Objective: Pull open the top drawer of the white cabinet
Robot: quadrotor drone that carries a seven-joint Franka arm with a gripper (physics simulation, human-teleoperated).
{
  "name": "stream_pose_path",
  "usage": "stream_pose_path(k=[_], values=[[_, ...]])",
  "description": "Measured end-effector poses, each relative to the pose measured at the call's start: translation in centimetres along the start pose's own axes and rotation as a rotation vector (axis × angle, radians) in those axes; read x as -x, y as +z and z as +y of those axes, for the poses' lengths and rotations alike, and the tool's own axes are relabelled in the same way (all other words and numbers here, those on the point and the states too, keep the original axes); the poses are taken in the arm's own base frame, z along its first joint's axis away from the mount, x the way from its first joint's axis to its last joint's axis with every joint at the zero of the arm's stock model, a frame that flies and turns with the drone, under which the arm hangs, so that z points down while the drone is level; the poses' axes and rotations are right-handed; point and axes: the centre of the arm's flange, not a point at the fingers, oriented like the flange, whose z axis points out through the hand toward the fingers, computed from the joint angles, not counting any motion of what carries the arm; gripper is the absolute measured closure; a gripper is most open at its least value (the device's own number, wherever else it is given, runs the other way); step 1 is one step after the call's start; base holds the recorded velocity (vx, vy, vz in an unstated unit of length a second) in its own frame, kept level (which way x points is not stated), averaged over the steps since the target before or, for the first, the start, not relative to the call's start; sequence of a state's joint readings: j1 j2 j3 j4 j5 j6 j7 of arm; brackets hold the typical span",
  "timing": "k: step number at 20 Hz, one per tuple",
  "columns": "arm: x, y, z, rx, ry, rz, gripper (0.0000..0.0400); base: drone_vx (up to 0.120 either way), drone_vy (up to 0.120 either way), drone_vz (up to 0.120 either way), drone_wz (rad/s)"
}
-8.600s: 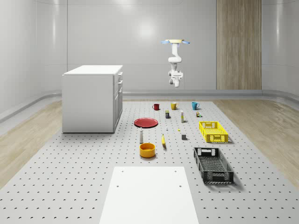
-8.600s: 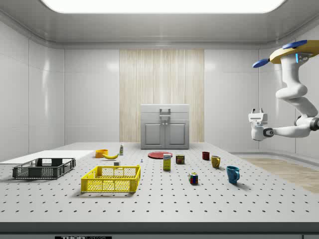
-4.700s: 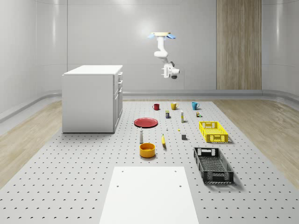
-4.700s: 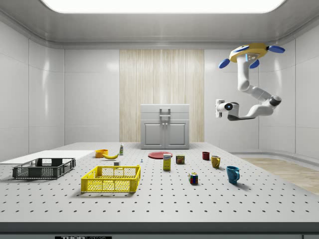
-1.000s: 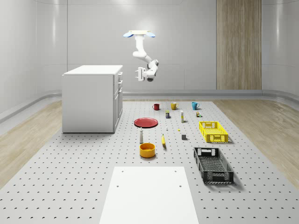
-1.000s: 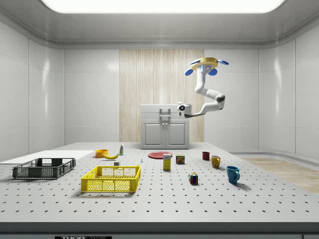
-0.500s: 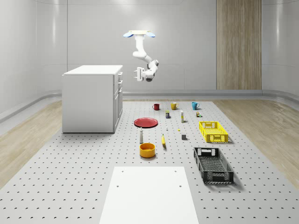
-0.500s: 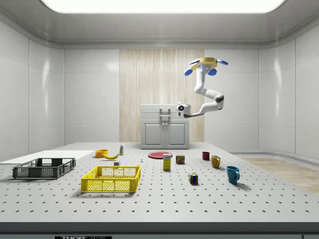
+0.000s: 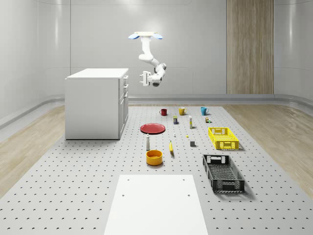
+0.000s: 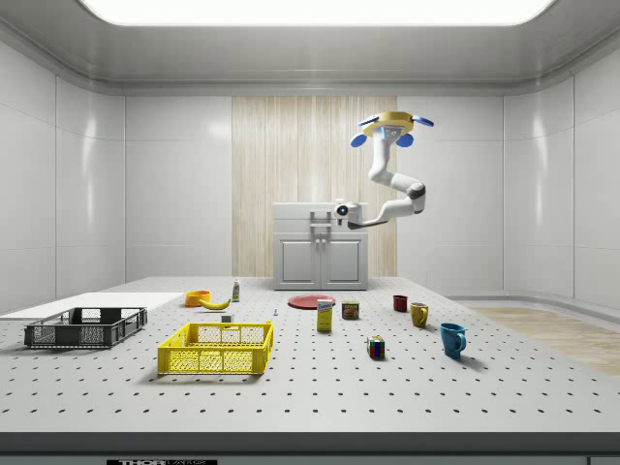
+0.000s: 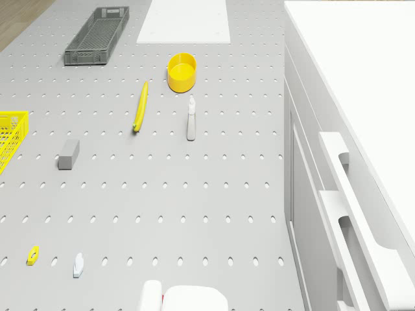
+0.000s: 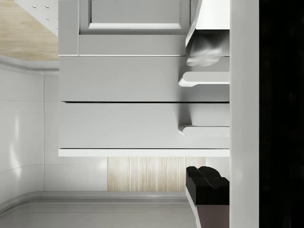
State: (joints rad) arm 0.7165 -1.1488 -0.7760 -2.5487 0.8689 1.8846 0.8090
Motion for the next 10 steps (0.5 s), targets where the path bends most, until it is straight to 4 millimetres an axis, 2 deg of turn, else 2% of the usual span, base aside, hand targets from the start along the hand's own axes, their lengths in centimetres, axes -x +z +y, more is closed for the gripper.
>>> stream_pose_path(k=[10], values=[[0.0,0.01,0.0,0.0,0.0,0.0,0.0089,0.12,0.0,0.0,0.0]])
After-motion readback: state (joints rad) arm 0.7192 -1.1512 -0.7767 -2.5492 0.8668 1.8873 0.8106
